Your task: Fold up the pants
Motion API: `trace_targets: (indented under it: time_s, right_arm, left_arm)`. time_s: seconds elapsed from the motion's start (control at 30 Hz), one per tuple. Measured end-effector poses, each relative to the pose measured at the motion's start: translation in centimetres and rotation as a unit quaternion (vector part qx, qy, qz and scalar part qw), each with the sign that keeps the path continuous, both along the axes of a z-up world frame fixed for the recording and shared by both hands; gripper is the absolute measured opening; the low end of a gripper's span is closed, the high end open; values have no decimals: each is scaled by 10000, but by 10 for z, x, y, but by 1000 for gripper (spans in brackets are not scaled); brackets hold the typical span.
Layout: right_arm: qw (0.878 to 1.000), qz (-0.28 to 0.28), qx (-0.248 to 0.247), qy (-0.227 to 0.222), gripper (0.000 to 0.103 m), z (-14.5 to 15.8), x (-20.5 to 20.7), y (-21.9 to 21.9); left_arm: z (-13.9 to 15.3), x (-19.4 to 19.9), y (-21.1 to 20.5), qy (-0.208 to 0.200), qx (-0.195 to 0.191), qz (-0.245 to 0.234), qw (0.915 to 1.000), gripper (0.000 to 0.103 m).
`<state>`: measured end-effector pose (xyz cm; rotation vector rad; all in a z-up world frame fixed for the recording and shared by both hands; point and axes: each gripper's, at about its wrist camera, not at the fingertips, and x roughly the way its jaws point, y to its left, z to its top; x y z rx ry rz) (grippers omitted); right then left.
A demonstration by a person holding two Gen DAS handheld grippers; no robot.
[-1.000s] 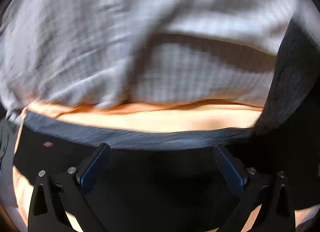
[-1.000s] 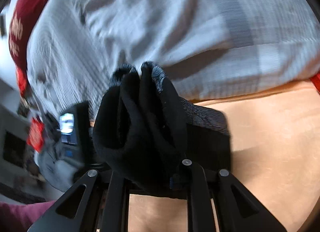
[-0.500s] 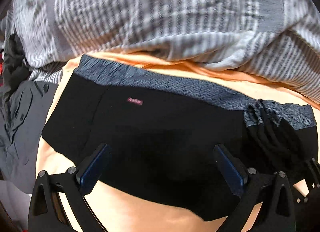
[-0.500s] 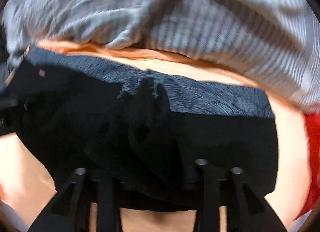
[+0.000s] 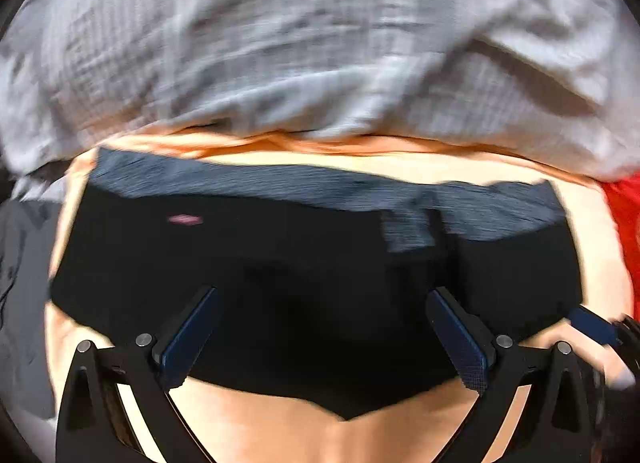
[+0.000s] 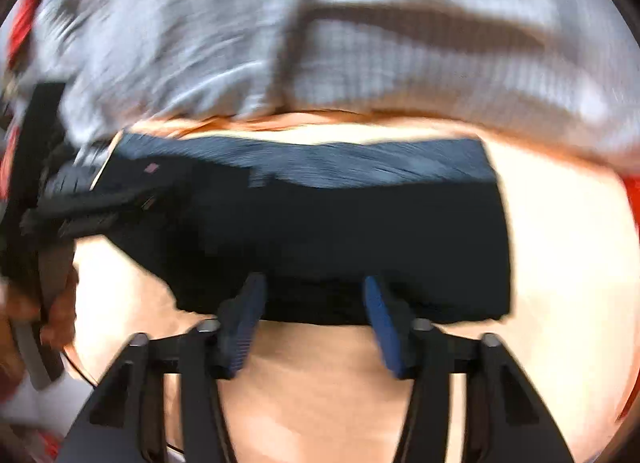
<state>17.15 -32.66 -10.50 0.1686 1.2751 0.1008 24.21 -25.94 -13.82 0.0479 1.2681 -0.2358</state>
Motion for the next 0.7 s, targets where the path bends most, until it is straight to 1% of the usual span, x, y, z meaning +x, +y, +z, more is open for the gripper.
trace_targets:
  time_s: [0.03,0.07,0.1,0.13,0.2,0.3,0.37,0.47,0.5,0.53,0.57,0.6,0.63,0.7]
  right_arm:
    - [9996,-236,117,124,27,-4,3,-16]
    - [9989,-382,208,186,23,-6,6,-25]
    - [9972,-617,344,254,20,-9,8,-40]
    - [9958,-777,396,275,19,-8,10,-50]
    - [9936,-1005,450,250,19,-9,16,-66]
    - [9919,-1097,574,267,19,-13,26,-77]
    - [9901,-1171,652,410,19,-24,31,-80]
    - [9859,-1287,772,736,19,-46,19,-82]
    - [9849,-1313,859,735,19,-49,14,-83]
    - [9840,-1312,955,730,19,-50,9,-84]
    - [9846,-1276,989,670,19,-51,4,-83]
    - [9855,-1233,985,626,19,-51,2,-82]
    - [9865,-1176,967,602,19,-51,0,-80]
    - [9867,-1136,979,627,19,-53,2,-80]
  left_arm:
    - [1,-1,-10,-5,-81,-102,9999,96]
    - [2,-1,-25,23,-161,-238,9996,85]
    - [2,0,-37,94,-235,-337,9991,81]
    - [2,1,-47,145,-308,-399,9986,78]
    - [2,4,-70,137,-474,-500,9975,78]
    - [-3,7,-100,151,-507,-632,9966,78]
    - [-16,5,-113,201,-302,-697,9969,78]
    - [-53,0,-110,580,142,-595,9964,78]
    - [-67,-4,-101,758,119,-489,9959,78]
    - [-73,-6,-90,822,-166,-360,9958,78]
    - [-76,-6,-77,904,-502,-132,9945,78]
    - [-78,-6,-72,1002,-615,-26,9931,79]
    - [-78,-5,-69,1038,-659,29,9924,79]
    - [-76,-6,-73,968,-553,-7,9938,79]
